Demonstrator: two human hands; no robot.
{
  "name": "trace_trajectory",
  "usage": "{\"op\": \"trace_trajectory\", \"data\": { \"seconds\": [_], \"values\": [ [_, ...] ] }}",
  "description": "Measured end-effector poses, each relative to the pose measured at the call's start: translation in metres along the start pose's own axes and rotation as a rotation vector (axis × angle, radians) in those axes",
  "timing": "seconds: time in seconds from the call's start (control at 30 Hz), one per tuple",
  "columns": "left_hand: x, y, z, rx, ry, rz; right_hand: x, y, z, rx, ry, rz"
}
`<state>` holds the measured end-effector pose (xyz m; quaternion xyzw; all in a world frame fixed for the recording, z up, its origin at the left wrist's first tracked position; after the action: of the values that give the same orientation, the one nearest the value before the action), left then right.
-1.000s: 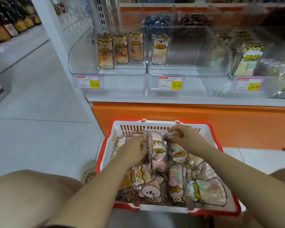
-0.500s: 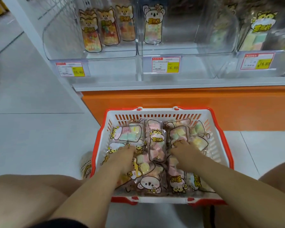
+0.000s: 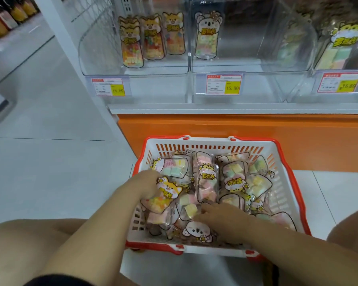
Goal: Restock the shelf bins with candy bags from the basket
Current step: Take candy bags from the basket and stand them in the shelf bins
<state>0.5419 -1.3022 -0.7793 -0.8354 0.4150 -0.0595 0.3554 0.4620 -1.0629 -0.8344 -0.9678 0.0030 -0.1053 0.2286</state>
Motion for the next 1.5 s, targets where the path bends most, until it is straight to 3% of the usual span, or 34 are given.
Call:
{"op": "trace_trajectory", "data": {
  "seconds": [0.13, 0.27, 0.43, 0.6, 0.73, 0.8, 0.9, 1.07, 1.17, 1.33, 1.5],
  "values": [
    [0.007, -0.011, -0.014, -0.12, -0.096, -0.031, 0.005, 0.006, 0.005, -0.084, -0.164, -0.186],
    [0.013, -0.016, -0.013, -0.183, -0.214, -0.041, 0.003, 0.011, 0.001, -0.129, -0.154, -0.167],
    [0.02, -0.017, -0.02, -0.242, -0.446, -0.05, -0.014, 0.002, -0.048, -0.238, 0.435, 0.164],
    [0.008, -0.018, -0.026, -0.308, -0.798, -0.044, -0.062, -0.026, -0.094, -0.654, 0.955, 0.535],
    [-0.017, -0.022, -0.017, -0.1, -1.362, -0.086, -0.078, -0.03, -0.099, -0.859, 1.206, 0.645],
    [-0.032, -0.026, -0.014, 0.009, -1.519, -0.064, -0.072, -0.029, -0.102, -0.894, 1.25, 0.673],
    [-0.053, -0.033, -0.012, 0.091, -1.588, -0.023, -0.056, -0.027, -0.111, -0.937, 1.33, 0.666],
    [-0.068, -0.036, -0.011, 0.077, -1.57, 0.059, -0.031, -0.026, -0.131, -0.969, 1.416, 0.615],
    [-0.075, -0.037, -0.012, 0.065, -1.602, 0.084, -0.012, -0.028, -0.14, -0.88, 1.407, 0.557],
    [-0.081, -0.038, -0.013, 0.059, -1.673, 0.094, -0.012, -0.03, -0.14, -0.807, 1.097, 0.526],
    [-0.094, -0.048, -0.03, 0.04, -1.661, 0.184, -0.026, -0.037, -0.154, -0.729, 1.265, 0.558]
  ]
}}
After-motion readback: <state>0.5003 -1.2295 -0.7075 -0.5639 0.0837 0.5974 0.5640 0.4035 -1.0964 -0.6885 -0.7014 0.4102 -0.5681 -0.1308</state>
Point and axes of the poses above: each hand's wrist, its own y-axis towards the middle knuckle, its own z-axis out of the palm, x = y × z, the point moved 2 cm from there along y, towards the middle knuckle, and after that the axes turned 3 degrees about -z, right-handed, at the moved point
